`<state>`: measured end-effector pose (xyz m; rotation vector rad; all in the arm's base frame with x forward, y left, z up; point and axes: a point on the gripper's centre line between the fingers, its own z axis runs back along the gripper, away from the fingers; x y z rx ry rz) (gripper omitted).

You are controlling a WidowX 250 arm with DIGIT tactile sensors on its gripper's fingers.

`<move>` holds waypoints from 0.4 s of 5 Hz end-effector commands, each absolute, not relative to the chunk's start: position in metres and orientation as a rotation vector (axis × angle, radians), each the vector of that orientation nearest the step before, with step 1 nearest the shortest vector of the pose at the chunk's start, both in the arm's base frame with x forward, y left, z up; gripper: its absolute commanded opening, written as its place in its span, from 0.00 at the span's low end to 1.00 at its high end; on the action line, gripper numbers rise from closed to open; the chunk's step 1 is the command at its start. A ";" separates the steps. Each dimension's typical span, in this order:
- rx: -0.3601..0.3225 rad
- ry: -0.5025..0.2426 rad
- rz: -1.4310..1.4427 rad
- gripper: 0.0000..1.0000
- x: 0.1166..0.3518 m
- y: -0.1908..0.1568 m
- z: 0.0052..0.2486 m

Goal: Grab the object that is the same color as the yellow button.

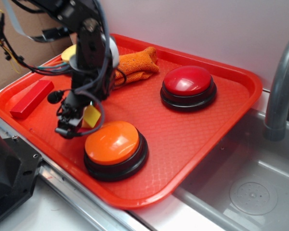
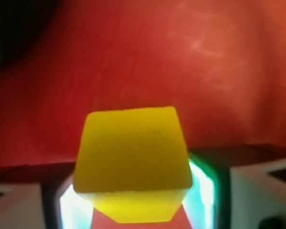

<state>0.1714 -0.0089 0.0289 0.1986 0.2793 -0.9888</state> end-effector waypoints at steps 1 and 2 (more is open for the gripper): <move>0.121 0.028 -0.457 0.00 0.133 0.010 0.133; 0.028 0.004 -0.208 0.00 0.118 -0.001 0.182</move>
